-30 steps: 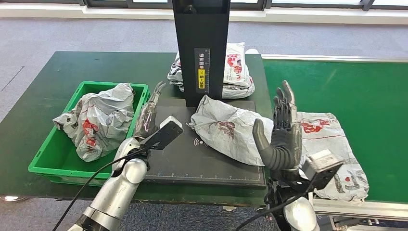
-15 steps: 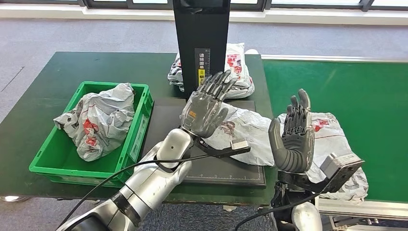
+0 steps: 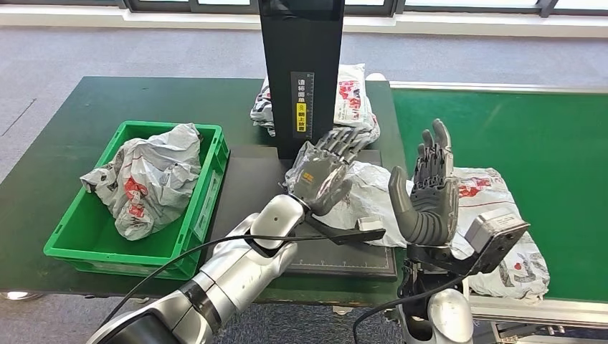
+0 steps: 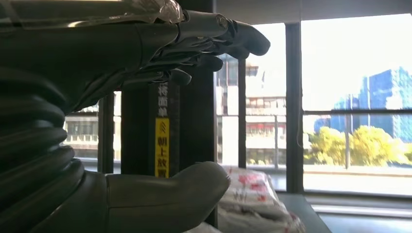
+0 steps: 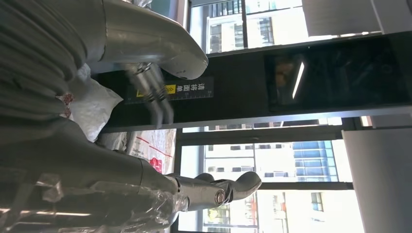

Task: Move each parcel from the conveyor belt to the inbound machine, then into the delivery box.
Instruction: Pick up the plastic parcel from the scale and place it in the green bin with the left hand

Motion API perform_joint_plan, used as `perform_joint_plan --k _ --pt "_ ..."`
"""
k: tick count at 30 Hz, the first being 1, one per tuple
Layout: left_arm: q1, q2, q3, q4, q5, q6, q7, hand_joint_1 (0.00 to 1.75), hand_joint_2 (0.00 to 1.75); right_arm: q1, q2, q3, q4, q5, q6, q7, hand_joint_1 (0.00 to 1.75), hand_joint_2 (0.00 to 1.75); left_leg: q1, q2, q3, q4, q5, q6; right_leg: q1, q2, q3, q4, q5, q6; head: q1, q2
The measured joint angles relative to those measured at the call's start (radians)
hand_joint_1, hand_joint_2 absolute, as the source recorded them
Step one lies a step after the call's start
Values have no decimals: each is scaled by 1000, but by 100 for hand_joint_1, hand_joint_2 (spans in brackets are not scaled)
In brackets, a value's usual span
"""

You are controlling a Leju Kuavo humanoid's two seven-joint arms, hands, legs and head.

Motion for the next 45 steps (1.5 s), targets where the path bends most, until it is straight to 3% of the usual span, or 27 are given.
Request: perform_joint_plan --k 1,5,9,26,38,45 --pt "-6 -4 0 18 22 -34 -23 0 175 0 4 -4 0 5 7 1 0 175 0 0 0 0 0 0 0 0 0 0 0 0 0 0" --pt "-26 -9 -6 84 107 -143 -86 0 175 1 15 -18 0 22 27 4 0 175 0 2 1 0 0 0 0 2 -1 0 0 0 0 0" --pt "-38 -10 -36 119 165 -187 -96 0 175 3 19 -28 -3 28 37 10 0 175 0 3 1 0 0 0 0 3 -1 0 0 0 0 0" --pt "-59 -10 -126 176 227 -211 -88 0 175 11 25 -59 -12 35 58 15 0 175 0 3 1 0 0 0 0 4 -1 0 0 0 0 0" --pt "-76 -10 -274 237 300 -227 19 0 175 16 27 -76 -28 41 68 16 0 175 0 3 1 0 0 0 0 4 -1 0 0 0 0 0" --pt "-81 -10 -363 273 303 -303 44 0 175 17 27 -77 -37 34 68 18 0 175 0 3 1 0 0 0 0 4 -1 0 0 0 0 0"
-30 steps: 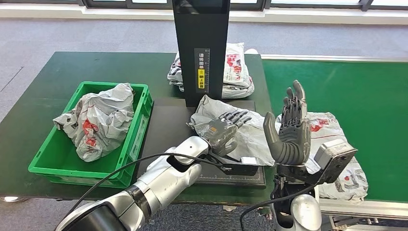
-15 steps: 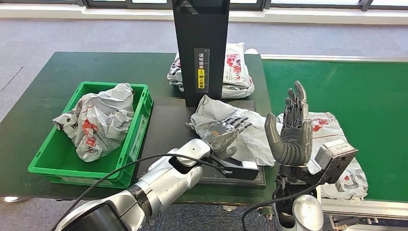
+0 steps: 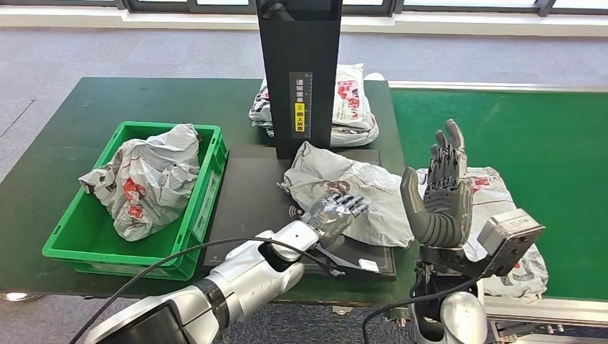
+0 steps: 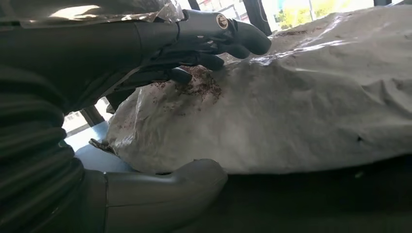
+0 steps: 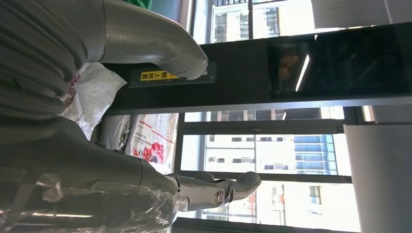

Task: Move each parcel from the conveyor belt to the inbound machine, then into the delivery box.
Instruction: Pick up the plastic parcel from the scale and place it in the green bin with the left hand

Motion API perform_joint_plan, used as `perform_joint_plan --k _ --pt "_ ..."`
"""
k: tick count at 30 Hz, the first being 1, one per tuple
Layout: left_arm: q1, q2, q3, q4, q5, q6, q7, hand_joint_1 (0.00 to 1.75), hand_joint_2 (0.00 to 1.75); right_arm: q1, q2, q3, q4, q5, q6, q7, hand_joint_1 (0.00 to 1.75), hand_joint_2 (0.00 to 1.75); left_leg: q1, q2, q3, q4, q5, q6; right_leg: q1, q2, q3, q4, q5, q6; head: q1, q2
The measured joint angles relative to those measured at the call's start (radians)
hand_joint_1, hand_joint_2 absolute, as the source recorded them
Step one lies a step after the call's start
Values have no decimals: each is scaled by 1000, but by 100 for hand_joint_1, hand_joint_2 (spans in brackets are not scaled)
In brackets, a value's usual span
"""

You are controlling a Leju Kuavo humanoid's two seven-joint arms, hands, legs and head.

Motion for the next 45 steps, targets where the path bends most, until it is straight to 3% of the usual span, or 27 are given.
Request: perform_joint_plan --k 10,11,14,15,23,34,45 --pt "-5 0 -40 24 3 -10 4 0 175 0 0 0 -1 -2 1 0 0 175 0 0 0 0 0 0 0 0 0 0 0 0 0 0" --pt "-7 0 -43 26 6 -19 8 18 175 0 0 0 -1 -3 2 0 0 175 0 0 0 0 0 0 0 0 0 0 0 0 0 0" --pt "-12 0 -60 37 16 -60 33 149 175 0 0 0 -1 -6 13 -3 0 175 0 0 0 0 0 0 0 0 0 0 0 0 0 0" --pt "-14 0 -66 42 18 -72 43 175 175 0 0 0 -1 -8 16 -4 0 175 0 0 0 0 0 0 0 0 0 0 0 0 0 0" --pt "-41 0 -100 83 17 -87 74 170 175 1 0 -2 -1 -28 37 -25 0 175 0 0 0 0 0 0 0 0 0 0 0 0 0 0" --pt "-68 1 -137 140 -96 -17 209 175 175 1 0 -3 2 -77 148 -42 0 175 0 0 0 0 0 0 0 0 0 0 0 0 0 0" --pt "-79 6 -141 176 -141 21 261 175 175 1 0 -3 3 -87 171 -54 0 175 0 0 0 0 0 0 0 0 1 0 0 0 0 0"
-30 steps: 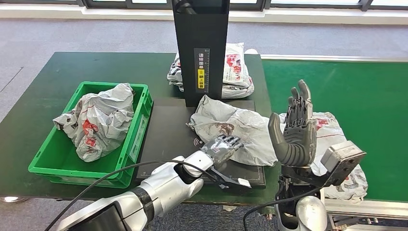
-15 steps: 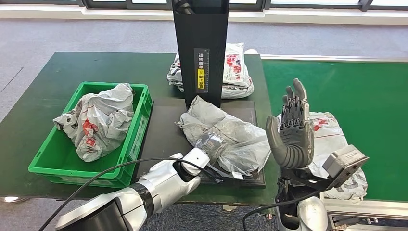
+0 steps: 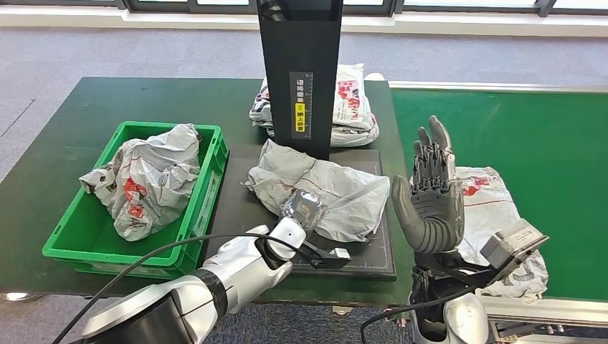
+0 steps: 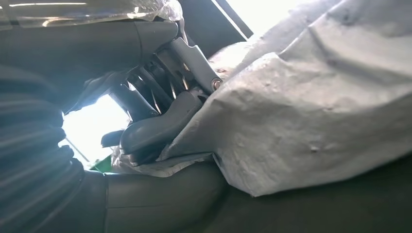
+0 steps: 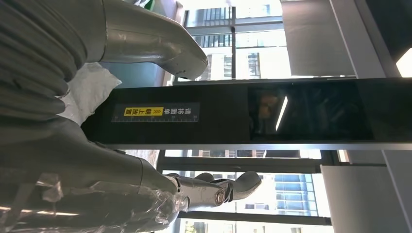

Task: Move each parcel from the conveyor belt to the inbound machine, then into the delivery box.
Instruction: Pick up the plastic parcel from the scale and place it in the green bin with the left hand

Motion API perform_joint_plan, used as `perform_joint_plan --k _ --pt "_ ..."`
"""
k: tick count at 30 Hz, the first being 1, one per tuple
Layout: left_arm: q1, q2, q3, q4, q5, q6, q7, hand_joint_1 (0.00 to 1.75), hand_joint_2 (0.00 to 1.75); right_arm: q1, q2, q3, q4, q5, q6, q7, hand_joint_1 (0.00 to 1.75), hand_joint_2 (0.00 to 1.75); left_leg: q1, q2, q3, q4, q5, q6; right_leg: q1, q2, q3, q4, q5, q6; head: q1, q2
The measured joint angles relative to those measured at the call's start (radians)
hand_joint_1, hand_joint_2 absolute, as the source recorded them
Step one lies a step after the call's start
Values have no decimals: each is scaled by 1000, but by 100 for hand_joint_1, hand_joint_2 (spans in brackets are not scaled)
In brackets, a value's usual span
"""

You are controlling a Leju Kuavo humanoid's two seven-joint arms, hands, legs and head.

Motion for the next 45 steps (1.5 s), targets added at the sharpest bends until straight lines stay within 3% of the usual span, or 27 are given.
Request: perform_joint_plan --k 6,15,18,24,25,28,29,33,35,45 --pt "-39 29 21 -6 -32 200 48 175 175 9 0 -11 0 -2 -20 -26 0 175 0 0 0 0 0 0 0 0 0 0 0 0 0 0" --pt "-65 83 148 -101 -181 355 117 175 175 42 -1 -18 1 -5 -58 -39 0 175 0 0 0 0 0 0 0 0 0 0 0 0 0 0" --pt "-30 148 276 -258 -289 369 146 175 175 77 -3 -18 1 -11 -76 -51 0 175 0 1 0 0 0 0 0 1 0 0 0 0 0 0" --pt "93 332 500 -688 -305 361 249 175 175 156 -6 -18 1 -41 -118 -73 0 175 2 5 1 -1 -1 -2 2 5 -1 0 -1 -2 0 0" --pt "114 361 532 -747 -305 371 261 161 175 169 -7 -18 1 -46 -124 -73 0 175 2 5 1 -2 -1 -2 2 5 -1 1 -1 -2 0 0" --pt "171 418 629 -881 -305 391 239 34 175 205 -9 -18 0 -53 -135 -76 0 175 2 4 1 -2 -1 -3 2 4 -1 1 -2 -3 0 0" --pt "190 424 668 -910 -305 383 195 3 175 215 -9 -18 -1 -53 -138 -79 0 175 2 3 1 -2 -1 -3 2 4 -1 0 -3 -3 0 0" --pt "244 379 837 -935 -266 266 -103 0 175 233 -9 -18 -2 -48 -133 -87 0 175 2 1 0 -1 -2 -2 2 2 0 0 -3 -2 0 0" --pt "256 351 890 -906 -231 224 -205 0 175 233 -10 -18 -1 -47 -122 -88 0 175 1 1 0 -1 -2 -2 1 2 0 0 -3 -2 0 0" --pt "267 292 951 -781 -195 168 -284 0 175 228 -20 -17 5 -47 -108 -88 0 175 1 1 0 0 -2 -2 1 2 0 0 -2 -1 0 0"
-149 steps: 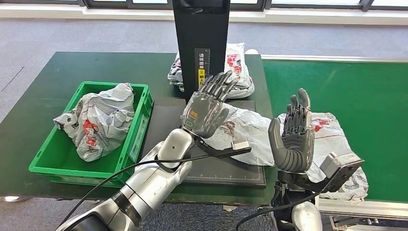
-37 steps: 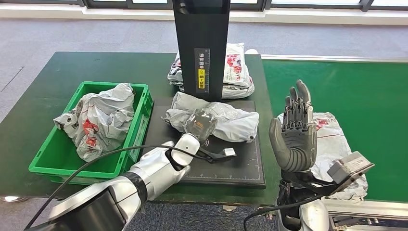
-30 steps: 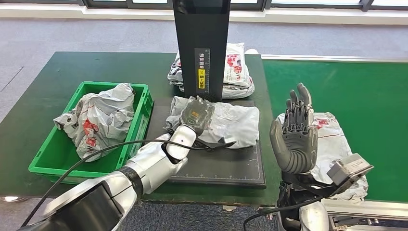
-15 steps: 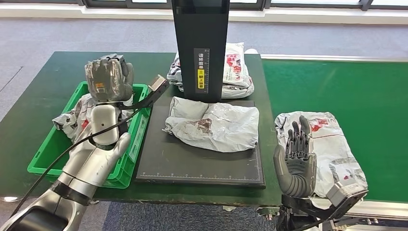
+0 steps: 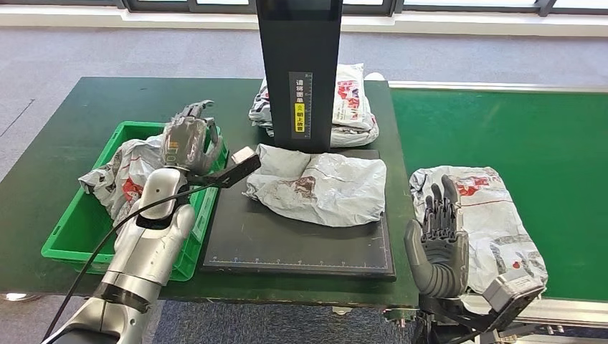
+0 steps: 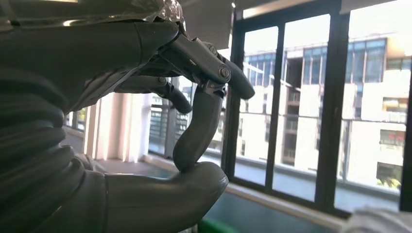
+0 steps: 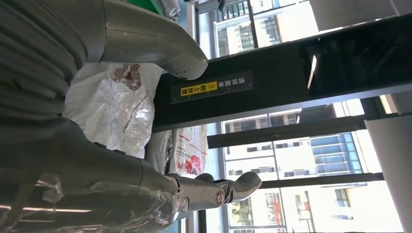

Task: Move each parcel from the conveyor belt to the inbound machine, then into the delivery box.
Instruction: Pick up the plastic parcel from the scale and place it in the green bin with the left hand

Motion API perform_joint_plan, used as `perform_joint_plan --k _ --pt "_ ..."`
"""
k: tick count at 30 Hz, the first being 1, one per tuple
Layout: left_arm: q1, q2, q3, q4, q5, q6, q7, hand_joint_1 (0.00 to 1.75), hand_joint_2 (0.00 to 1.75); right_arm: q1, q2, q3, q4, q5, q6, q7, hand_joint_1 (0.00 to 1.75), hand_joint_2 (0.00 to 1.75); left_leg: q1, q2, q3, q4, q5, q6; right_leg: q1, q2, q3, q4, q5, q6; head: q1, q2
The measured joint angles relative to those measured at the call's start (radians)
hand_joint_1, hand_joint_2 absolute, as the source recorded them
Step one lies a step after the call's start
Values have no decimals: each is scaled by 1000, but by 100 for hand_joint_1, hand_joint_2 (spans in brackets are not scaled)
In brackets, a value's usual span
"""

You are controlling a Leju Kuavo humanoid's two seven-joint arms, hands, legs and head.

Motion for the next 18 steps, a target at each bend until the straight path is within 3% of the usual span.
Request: perform_joint_plan --k 9,18 --pt "-46 -54 -46 206 39 -14 -86 0 175 -12 -18 11 24 -2 11 1 0 175 0 0 0 0 0 0 0 0 0 0 0 0 0 0" --pt "-81 -73 -87 280 44 -6 -100 0 175 -15 -28 14 38 -7 11 2 0 175 0 0 0 0 0 0 0 0 0 0 0 0 0 0"
